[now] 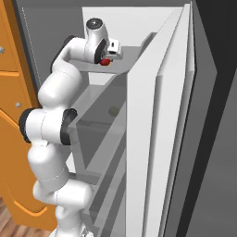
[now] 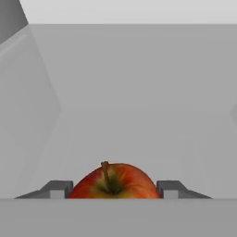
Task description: Pick the apple and pear from the fridge and place them inside the tupperware on the counter.
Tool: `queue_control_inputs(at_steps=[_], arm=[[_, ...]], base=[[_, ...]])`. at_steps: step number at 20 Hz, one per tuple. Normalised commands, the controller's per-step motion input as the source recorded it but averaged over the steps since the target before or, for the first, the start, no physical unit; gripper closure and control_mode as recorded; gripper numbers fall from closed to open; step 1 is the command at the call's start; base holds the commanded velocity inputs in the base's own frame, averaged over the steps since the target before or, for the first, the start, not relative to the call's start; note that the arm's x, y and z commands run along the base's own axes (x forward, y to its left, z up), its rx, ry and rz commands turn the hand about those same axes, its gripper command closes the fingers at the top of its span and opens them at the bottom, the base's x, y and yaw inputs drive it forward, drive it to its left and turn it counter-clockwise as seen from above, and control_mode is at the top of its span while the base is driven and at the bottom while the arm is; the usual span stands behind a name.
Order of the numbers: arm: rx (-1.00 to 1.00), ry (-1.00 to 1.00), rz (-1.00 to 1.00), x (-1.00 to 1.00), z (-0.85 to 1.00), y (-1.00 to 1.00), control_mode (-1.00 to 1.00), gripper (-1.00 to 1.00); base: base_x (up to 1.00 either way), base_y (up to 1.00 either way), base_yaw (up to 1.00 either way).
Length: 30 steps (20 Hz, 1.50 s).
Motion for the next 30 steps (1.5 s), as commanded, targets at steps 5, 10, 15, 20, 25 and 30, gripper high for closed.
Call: queue_control_inputs(at_steps=[5,10,15,20,25,30], arm=[[0.00,0.01,0.00,-0.04,-0.57,0.00,-1.00,1.00],[0.00,-0.04,0.00,-0.27,-0.11,-0.06,-1.00,1.00],[0.00,-0.14,0.00,-1.00,-0.29,-0.08,-1.00,1.00],[0.00,-0.11,0.00,-1.00,-0.11,-0.09,-1.00,1.00],[0.00,-0.01,0.00,-1.00,-0.02,0.00,-1.00,1.00],[0.00,0.00,0.00,-1.00,0.00,0.00,-1.00,1.00]], base=[[0.00,0.00,0.00],[0.00,0.00,0.00],[0.00,0.00,0.00],[0.00,0.00,0.00],[0.00,0.00,0.00],[0.00,0.00,0.00]])
